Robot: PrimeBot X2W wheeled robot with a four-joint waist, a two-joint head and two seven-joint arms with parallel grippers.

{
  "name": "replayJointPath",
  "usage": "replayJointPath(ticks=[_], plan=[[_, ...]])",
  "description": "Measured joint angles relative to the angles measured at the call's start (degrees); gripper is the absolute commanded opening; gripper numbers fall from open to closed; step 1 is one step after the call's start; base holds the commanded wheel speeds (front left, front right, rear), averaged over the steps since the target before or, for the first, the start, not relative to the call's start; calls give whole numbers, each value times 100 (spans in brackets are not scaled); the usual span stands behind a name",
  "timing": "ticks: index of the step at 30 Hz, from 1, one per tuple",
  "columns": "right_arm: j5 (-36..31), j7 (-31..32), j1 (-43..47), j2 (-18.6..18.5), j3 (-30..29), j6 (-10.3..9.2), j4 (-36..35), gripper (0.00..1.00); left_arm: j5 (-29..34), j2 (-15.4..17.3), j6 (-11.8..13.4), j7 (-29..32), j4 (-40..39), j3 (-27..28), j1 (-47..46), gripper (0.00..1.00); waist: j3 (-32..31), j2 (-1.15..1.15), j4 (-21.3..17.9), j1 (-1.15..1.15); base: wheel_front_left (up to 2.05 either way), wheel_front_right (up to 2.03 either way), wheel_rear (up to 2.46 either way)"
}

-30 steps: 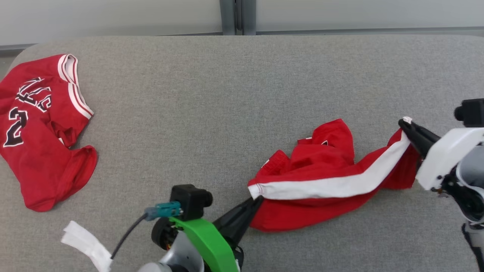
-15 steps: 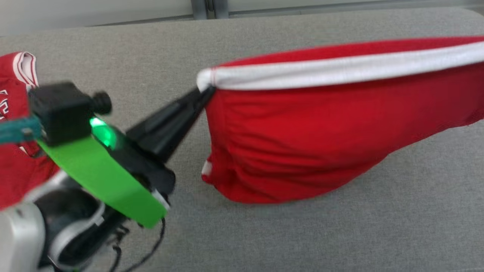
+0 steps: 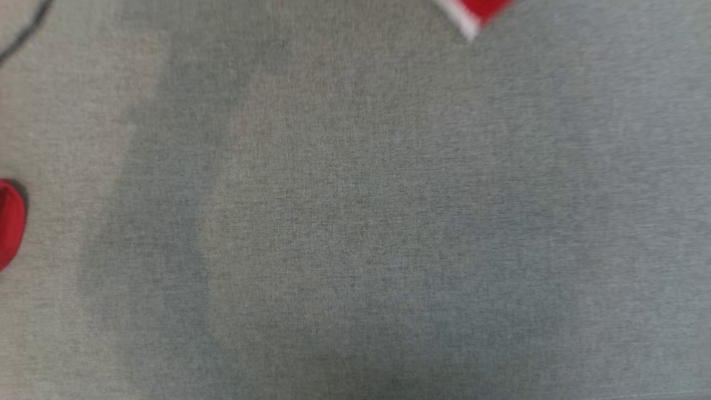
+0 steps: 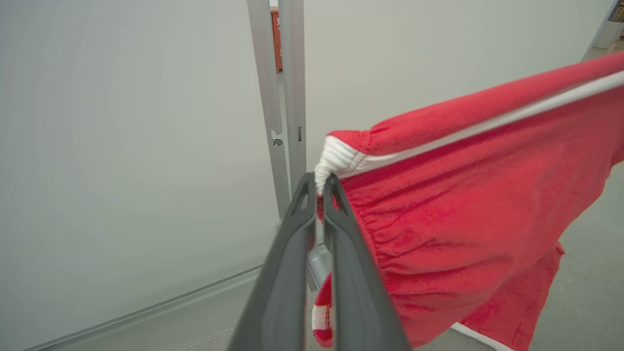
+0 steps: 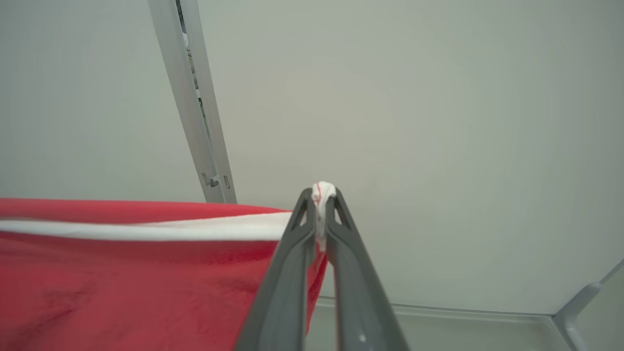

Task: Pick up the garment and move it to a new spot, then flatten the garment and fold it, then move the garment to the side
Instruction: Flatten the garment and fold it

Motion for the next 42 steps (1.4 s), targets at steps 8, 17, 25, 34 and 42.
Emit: replayJointPath(ticks=[8,17,25,34,42], plan=[[-944,-2243,-1502,967,-26,-5,1964,0,970,-190,-101,-1869,2053,-187,-1563,0,889,0,75,0,0,0,0],[-219,-3154,456,657,532,-9,2363,0,547,-681,-369,-3179,3088,-736,-157,0,1094,0,30,-1,0,0,0],[1318,-3390,3615,-436,1099,-13,770,0,-285,-318,-378,-4030,1945,-1960,2162,0,531,0,65,-2,0,0,0],[2711,-3518,7023,-802,1000,-13,-711,0,-1082,-129,-102,-4336,581,-2205,4980,0,-629,0,69,-3,0,0,0],[3378,-3127,8940,-1194,631,-14,-1733,0,-1529,330,842,-4153,-1693,-2395,7332,0,-1604,0,-7,-3,0,0,0]])
